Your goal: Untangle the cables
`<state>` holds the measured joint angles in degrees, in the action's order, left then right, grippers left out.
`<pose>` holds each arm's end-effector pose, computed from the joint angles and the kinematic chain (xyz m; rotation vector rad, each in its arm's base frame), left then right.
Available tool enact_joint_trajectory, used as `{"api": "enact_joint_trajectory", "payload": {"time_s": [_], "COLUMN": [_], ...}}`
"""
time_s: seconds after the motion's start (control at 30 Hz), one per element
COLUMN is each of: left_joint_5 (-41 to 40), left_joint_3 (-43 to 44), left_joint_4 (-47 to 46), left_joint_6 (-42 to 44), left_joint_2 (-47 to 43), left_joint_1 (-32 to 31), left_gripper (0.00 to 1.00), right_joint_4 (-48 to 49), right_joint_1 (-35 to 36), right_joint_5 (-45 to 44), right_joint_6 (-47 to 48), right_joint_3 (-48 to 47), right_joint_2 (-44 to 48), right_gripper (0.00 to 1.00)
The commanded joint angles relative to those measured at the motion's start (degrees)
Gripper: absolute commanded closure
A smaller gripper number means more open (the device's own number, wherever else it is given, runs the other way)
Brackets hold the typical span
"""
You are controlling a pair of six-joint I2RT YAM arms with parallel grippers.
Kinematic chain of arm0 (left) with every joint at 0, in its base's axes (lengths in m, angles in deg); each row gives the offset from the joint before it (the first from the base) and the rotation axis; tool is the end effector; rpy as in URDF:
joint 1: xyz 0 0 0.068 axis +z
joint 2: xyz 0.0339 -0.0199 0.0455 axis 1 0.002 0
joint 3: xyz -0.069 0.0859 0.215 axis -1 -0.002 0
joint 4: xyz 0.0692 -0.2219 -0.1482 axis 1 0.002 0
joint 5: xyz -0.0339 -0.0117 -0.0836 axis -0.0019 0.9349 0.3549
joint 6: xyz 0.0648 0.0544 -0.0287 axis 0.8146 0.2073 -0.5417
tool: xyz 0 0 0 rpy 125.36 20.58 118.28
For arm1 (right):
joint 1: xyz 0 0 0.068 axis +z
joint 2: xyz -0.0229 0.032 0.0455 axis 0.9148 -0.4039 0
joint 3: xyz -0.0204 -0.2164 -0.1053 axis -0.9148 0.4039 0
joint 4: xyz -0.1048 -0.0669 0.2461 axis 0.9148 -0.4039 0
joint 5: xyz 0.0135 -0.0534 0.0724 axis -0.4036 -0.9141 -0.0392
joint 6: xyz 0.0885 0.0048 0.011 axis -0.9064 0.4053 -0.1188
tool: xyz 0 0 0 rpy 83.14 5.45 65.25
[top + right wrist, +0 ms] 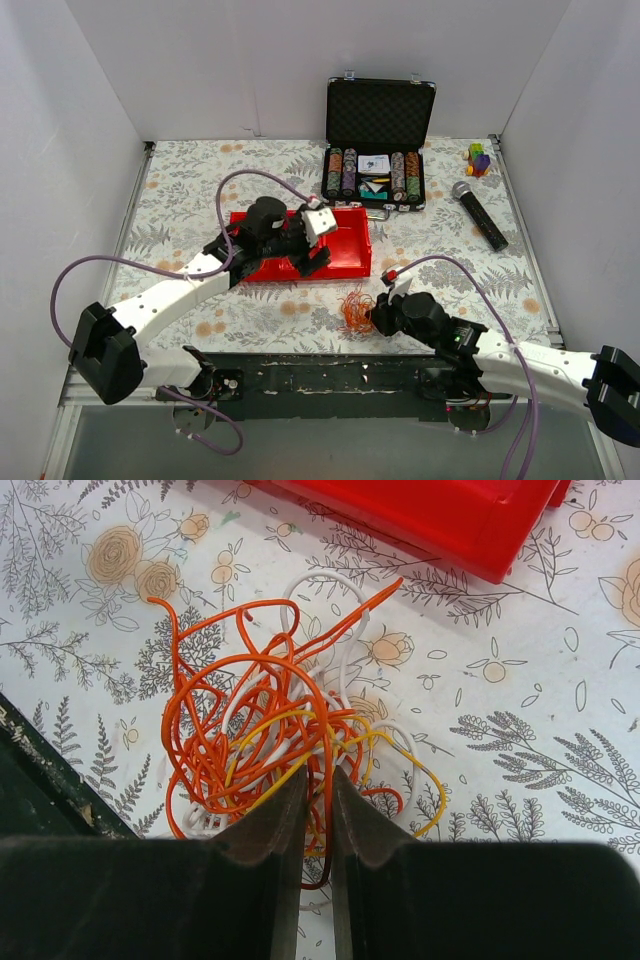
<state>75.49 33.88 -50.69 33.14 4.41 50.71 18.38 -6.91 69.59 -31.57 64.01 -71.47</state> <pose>0.2492 -0.2398 0.2391 0.6600 2.1173 -0.9475 0.1379 0.1954 0.1090 -0.4765 2.0040 0.6873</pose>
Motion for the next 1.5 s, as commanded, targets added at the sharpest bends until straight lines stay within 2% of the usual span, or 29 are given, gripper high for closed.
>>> {"api": "enact_joint_trajectory", "payload": {"time_s": [0.0, 0.17, 0.3, 0.63, 0.7, 0.83, 0.9, 1.0, 1.1, 1.23, 1.33, 1.47], "left_joint_5": [10.63, 14.6, 15.3, 15.92, 16.18, 15.75, 15.22, 14.78, 14.43, 13.72, 13.2, 11.0], "left_joint_3": [-3.75, -3.24, -2.79, -0.69, 0.19, 1.33, 1.86, 2.04, 1.6, 0.64, -0.15, -0.33], "left_joint_4": [-0.02, -0.99, -5.03, -7.94, -8.03, -8.9, -9.08, -8.9, -8.29, -7.67, -7.85, -8.64], "left_joint_6": [1.97, 0.66, -1.54, -3.66, -3.75, -3.57, -3.57, -3.22, -2.43, -1.29, -0.32, 0.73], "left_joint_2": [-0.53, 4.82, 8.52, 14.23, 15.29, 16.87, 17.31, 17.67, 17.58, 17.05, 16.7, 16.08], "left_joint_1": [-4.76, -8.89, -10.13, -11.8, -12.15, -12.68, -12.94, -13.29, -13.38, -13.47, -13.47, -13.47], "left_gripper": [0.3, 0.3, 0.31, 0.37, 0.42, 0.66, 0.75, 0.76, 0.69, 0.69, 0.77, 0.99], "right_joint_4": [0.99, 0.64, 0.03, 0.29, 0.55, 0.82, 0.82, 0.99, 1.08, 1.17, 1.25, 1.34], "right_joint_1": [-0.03, -0.03, 0.06, -0.03, -0.03, -0.03, -0.03, -0.03, -0.03, -0.03, -0.03, -0.03], "right_joint_5": [-0.74, -0.83, -0.74, -0.13, -0.13, 0.05, 0.14, 0.22, 0.4, 0.4, 0.31, 0.31], "right_joint_6": [-0.36, -0.01, 0.08, 0.17, 0.26, 0.26, 0.35, 0.43, 0.52, 0.52, 0.44, 0.43], "right_joint_3": [0.25, 0.25, 0.43, 1.04, 1.22, 1.22, 1.3, 1.3, 1.22, 1.13, 1.04, 0.69], "right_joint_2": [0.92, 1.71, 3.11, 4.26, 4.26, 4.26, 4.17, 4.26, 4.17, 4.17, 4.08, 3.47], "right_gripper": [0.78, 0.79, 0.79, 0.79, 0.79, 0.79, 0.79, 0.79, 0.79, 0.79, 0.79, 0.79]}}
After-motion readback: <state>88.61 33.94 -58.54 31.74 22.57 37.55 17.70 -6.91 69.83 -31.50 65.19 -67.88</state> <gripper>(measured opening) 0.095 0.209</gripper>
